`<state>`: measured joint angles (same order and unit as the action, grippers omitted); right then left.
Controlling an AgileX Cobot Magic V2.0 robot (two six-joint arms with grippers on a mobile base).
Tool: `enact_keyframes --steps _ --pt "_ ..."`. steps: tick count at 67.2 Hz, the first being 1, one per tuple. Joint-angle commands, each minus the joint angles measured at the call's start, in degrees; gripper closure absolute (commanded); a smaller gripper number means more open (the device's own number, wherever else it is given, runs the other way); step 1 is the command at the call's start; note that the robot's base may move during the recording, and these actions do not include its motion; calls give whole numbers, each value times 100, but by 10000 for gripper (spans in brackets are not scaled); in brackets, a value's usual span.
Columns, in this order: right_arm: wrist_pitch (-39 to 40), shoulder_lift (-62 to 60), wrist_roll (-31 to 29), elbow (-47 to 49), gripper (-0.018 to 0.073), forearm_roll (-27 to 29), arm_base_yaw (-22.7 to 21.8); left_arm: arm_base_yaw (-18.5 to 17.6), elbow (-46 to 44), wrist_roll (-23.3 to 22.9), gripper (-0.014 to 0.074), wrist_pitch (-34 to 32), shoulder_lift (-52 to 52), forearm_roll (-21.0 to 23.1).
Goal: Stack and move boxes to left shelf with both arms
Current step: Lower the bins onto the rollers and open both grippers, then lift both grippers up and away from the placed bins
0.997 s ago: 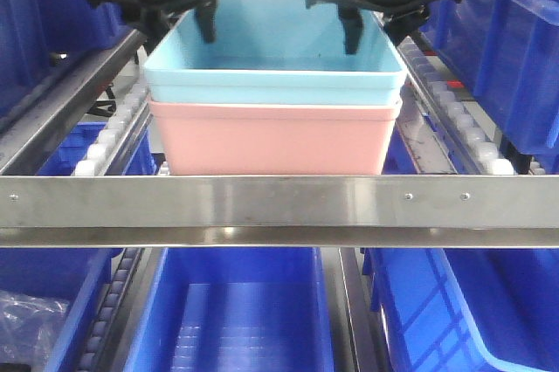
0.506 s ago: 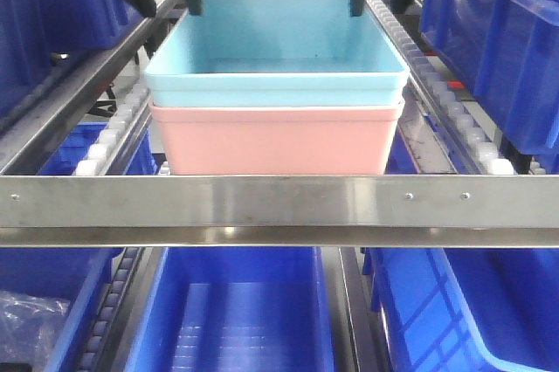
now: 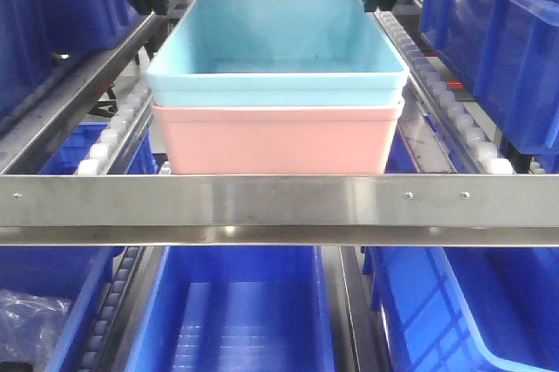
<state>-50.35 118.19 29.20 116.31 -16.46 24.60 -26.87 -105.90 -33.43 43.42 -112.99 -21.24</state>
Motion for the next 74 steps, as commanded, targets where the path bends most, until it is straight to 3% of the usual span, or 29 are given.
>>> enact_keyframes --steps 1,15,31,47,59,74 --pt "250 -451 -85 198 511 -220 149 14 -109 -13 600 -388 607 -52" --pt "955 -954 -111 -259 511 -396 564 54 959 -13 597 -1059 1382 -191" --pt "2441 -2078 -111 -1991 511 -612 659 102 2799 -13 598 -2768 2618 -191" --pt "3969 -3304 -111 -3860 511 -815 659 102 3471 -13 597 -3077 3205 -191" --pt "4590 -4059 -111 -4960 511 -1148 654 102 4000 -13 597 -3844 3605 -191" --pt "5402 -5023 -111 -6137 511 -1168 654 102 5007 -13 597 -4876 4439 -201"
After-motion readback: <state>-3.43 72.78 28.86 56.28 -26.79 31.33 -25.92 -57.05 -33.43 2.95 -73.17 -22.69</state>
